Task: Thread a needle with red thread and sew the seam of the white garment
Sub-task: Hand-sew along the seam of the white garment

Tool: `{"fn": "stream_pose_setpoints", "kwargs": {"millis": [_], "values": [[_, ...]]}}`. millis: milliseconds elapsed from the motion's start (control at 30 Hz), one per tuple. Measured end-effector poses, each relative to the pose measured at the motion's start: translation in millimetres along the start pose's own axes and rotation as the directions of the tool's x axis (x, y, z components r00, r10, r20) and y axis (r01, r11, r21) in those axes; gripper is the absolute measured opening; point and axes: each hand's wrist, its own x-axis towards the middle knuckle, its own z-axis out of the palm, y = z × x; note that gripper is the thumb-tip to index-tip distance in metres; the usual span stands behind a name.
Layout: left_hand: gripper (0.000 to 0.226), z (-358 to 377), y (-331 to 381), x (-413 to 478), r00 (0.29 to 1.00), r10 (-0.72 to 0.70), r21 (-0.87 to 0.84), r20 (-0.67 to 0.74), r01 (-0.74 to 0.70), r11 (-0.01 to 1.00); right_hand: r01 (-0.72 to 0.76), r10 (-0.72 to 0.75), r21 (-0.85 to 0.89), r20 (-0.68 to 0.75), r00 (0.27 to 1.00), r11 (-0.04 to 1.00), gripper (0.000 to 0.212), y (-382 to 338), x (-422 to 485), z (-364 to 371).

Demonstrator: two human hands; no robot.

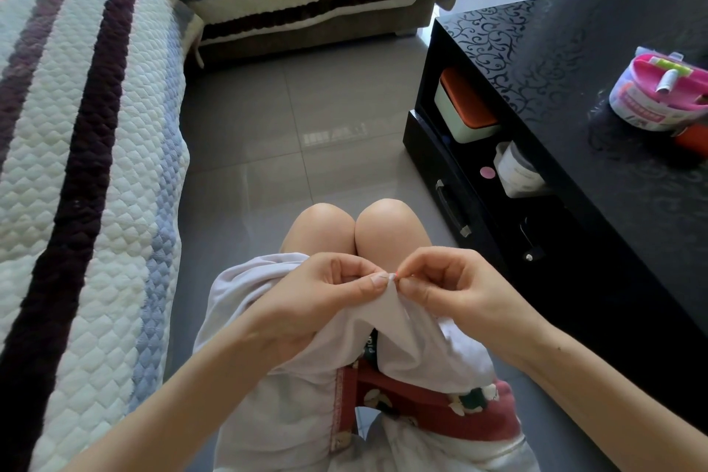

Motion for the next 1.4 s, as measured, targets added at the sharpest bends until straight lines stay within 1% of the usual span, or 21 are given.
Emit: {"fn": "stream_pose_setpoints", "kwargs": {"millis": [67,167,300,400,467,500,533,600,700,933,1000,1033,1100,1133,1167,1200,1233,1267,1300,1333,1400], "values": [[0.014,0.9,1.3,-0.9,1.000,0.003,-0.031,-0.012,-0.003,1.000,-0.020,0.021,-0.027,0.010,1.000,0.999,0.005,2.3,0.6,-2.4],[0.014,0.8,0.4,-1.0,1.000,0.017,-0.055,-0.025,-0.018,0.998,-0.047,0.044,-0.082,-0.037,0.998,0.996,0.007,7.3,-1.0,-11.3],[0.013,4.7,-4.6,4.0,0.999,0.030,-0.029,-0.040,-0.031,0.999,-0.014,0.007,-0.111,-0.060,0.998,0.994,0.016,8.2,-0.5,-6.8],[0.018,5.7,-4.9,6.6,0.998,0.040,-0.002,-0.037,-0.041,0.999,-0.001,-0.004,-0.066,-0.079,0.997,0.998,0.013,4.8,4.5,1.8],[0.023,2.9,-3.7,7.4,0.997,0.039,0.006,-0.060,-0.038,0.999,0.052,-0.071,-0.156,-0.118,0.991,0.986,0.011,5.1,6.0,1.9],[0.023,1.7,-3.8,7.7,0.997,0.039,0.019,-0.069,-0.038,0.999,0.099,-0.151,-0.312,-0.149,0.977,0.945,0.013,6.9,5.3,0.1],[0.020,0.8,-3.4,7.7,0.996,0.043,0.042,-0.072,-0.040,0.998,0.142,-0.255,-0.495,-0.170,0.952,0.857,0.017,7.7,4.3,-1.5],[0.018,0.8,-4.6,8.8,0.996,0.051,0.081,-0.066,-0.045,0.996,0.253,-0.464,-0.696,-0.128,0.877,0.672,0.021,8.6,3.0,-1.0],[0.020,1.9,-3.6,8.7,0.998,0.053,0.108,-0.044,-0.048,0.993,0.361,-0.631,-0.783,-0.052,0.774,0.506,0.018,11.0,9.1,2.5],[0.010,3.5,1.9,4.7,0.995,0.097,0.177,-0.035,-0.089,0.980,0.528,-0.814,-0.821,0.147,0.562,0.217,0.024,5.9,13.4,8.4],[0.014,4.2,5.8,3.3,0.991,0.124,0.252,-0.050,-0.108,0.962,0.578,-0.825,-0.777,0.140,0.547,0.250,0.023,0.7,12.1,13.4],[0.021,5.6,5.0,4.5,0.984,0.151,0.357,-0.091,-0.110,0.928,0.628,-0.830,-0.721,0.132,0.541,0.295,0.020,-4.4,9.9,16.4],[0.033,7.9,-0.7,4.2,0.956,0.223,0.564,-0.193,-0.078,0.822,0.715,-0.825,-0.554,0.088,0.559,0.426,0.014,-19.5,6.2,21.6],[0.032,9.7,-3.9,4.1,0.952,0.232,0.592,-0.201,-0.071,0.803,0.711,-0.793,-0.465,0.031,0.609,0.528,0.013,-28.2,5.5,20.3],[0.026,10.0,-6.5,4.1,0.956,0.224,0.580,-0.189,-0.076,0.811,0.665,-0.720,-0.344,-0.049,0.692,0.663,0.011,-37.1,7.9,17.1],[0.020,9.6,-6.8,4.8,0.965,0.201,0.545,-0.167,-0.080,0.835,0.566,-0.587,-0.166,-0.127,0.800,0.808,0.008,-44.3,11.9,11.6],[0.016,7.5,-6.8,4.3,0.973,0.175,0.506,-0.149,-0.077,0.859,0.418,-0.404,0.054,-0.167,0.899,0.907,0.008,-48.3,16.1,4.8],[0.015,4.1,-5.7,3.7,0.978,0.156,0.461,-0.140,-0.075,0.884,0.252,-0.222,0.258,-0.141,0.965,0.933,0.009,-48.2,21.9,-5.7],[0.014,0.1,-5.0,3.6,0.982,0.137,0.419,-0.128,-0.072,0.905,0.105,-0.078,0.401,-0.083,0.993,0.910,0.009,-45.1,27.7,-18.0],[0.013,-3.2,-3.0,3.2,0.988,0.114,0.383,-0.107,-0.065,0.921,-0.005,0.025,0.474,-0.036,0.999,0.880,0.008,-40.7,33.4,-29.5],[0.015,-7.2,-1.4,2.5,0.996,0.063,0.313,-0.058,-0.042,0.949,-0.105,0.123,0.447,-0.011,0.992,0.888,0.007,-25.6,46.2,-50.6]]}}
